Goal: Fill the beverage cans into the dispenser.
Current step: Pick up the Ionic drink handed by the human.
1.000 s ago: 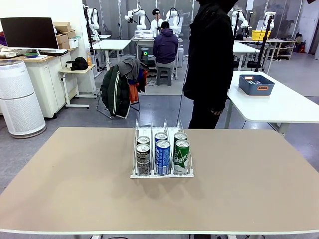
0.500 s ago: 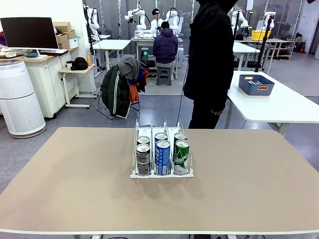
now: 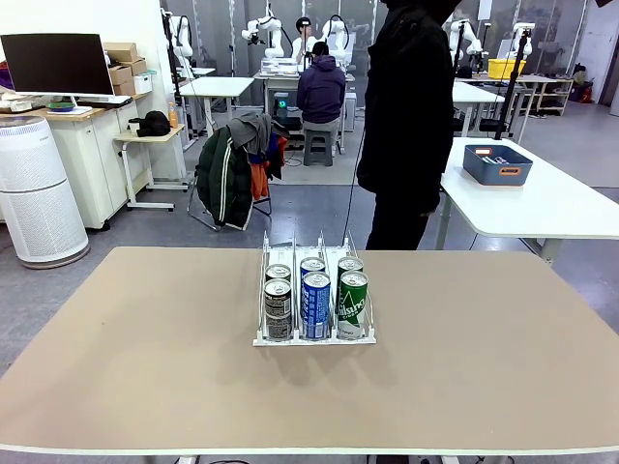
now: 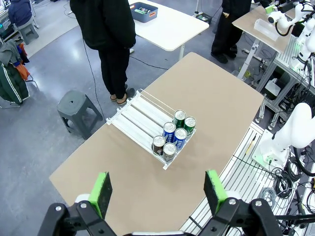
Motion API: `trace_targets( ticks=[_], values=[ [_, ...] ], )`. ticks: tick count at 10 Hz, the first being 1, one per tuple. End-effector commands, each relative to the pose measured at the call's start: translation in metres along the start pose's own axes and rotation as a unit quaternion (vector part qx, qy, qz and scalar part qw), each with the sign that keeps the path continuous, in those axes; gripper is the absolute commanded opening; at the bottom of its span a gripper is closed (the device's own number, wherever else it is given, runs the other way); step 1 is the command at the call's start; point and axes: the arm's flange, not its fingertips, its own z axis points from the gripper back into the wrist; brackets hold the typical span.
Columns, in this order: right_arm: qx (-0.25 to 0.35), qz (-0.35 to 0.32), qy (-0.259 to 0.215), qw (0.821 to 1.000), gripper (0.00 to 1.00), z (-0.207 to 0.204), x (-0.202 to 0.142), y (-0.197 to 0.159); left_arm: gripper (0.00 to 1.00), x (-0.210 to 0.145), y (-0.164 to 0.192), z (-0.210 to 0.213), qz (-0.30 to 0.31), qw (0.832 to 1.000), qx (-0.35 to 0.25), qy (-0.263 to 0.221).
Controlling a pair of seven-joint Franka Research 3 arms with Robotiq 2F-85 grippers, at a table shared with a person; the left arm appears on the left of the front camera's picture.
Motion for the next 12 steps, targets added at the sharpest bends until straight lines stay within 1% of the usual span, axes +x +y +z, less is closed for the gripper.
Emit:
trace_targets(
  ticks=[1, 12],
  values=[
    [0.002, -0.003, -0.003, 1.0, 1.0, -0.0018, 0.0009, 0.0008, 1.0, -0.0002, 0.0006, -0.0001, 0.002, 1.0, 0.0, 0.0],
    [0.002, -0.003, -0.003, 1.0, 1.0, -0.0018, 0.0009, 0.0008, 1.0, -0.0002, 0.0006, -0.0001, 0.002, 1.0, 0.0, 0.0]
  ],
)
